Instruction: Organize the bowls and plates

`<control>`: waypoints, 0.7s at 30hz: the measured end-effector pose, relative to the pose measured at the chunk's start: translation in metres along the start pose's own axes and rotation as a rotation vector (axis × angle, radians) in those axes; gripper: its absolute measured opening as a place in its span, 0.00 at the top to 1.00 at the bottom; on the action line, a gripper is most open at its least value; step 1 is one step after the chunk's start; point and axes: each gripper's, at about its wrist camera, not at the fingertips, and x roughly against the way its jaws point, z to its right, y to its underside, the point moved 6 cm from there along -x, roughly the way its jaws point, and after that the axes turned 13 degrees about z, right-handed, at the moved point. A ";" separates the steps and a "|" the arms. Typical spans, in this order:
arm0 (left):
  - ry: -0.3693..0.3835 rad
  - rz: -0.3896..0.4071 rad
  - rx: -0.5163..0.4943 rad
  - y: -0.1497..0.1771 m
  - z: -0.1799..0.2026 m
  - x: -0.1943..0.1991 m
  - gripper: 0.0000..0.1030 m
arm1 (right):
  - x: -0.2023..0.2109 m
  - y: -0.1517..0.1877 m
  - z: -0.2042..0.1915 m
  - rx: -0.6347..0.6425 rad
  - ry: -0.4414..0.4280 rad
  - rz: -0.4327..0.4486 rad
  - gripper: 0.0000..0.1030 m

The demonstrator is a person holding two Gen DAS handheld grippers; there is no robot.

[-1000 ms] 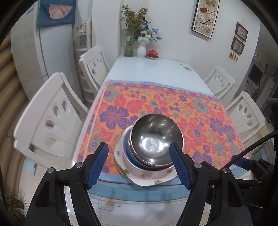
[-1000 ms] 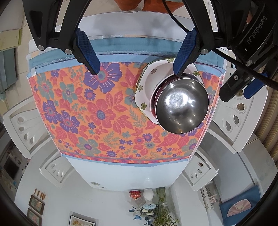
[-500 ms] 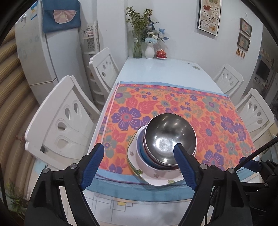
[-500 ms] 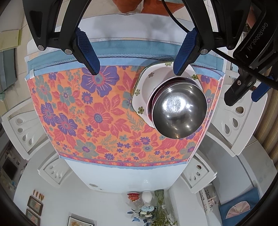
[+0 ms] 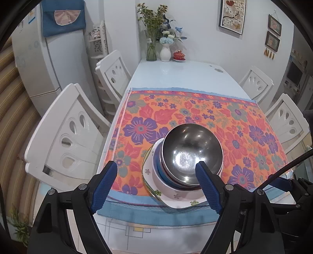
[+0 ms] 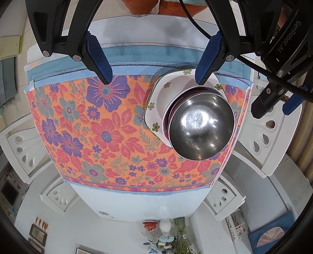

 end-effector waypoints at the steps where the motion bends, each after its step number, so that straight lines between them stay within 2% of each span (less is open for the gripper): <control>1: 0.004 -0.003 -0.001 0.000 0.001 -0.001 0.21 | -0.001 0.000 0.001 -0.002 0.002 0.000 0.18; 21: -0.010 -0.040 -0.045 -0.005 0.002 -0.028 0.21 | -0.023 -0.005 0.004 -0.068 0.005 -0.043 0.18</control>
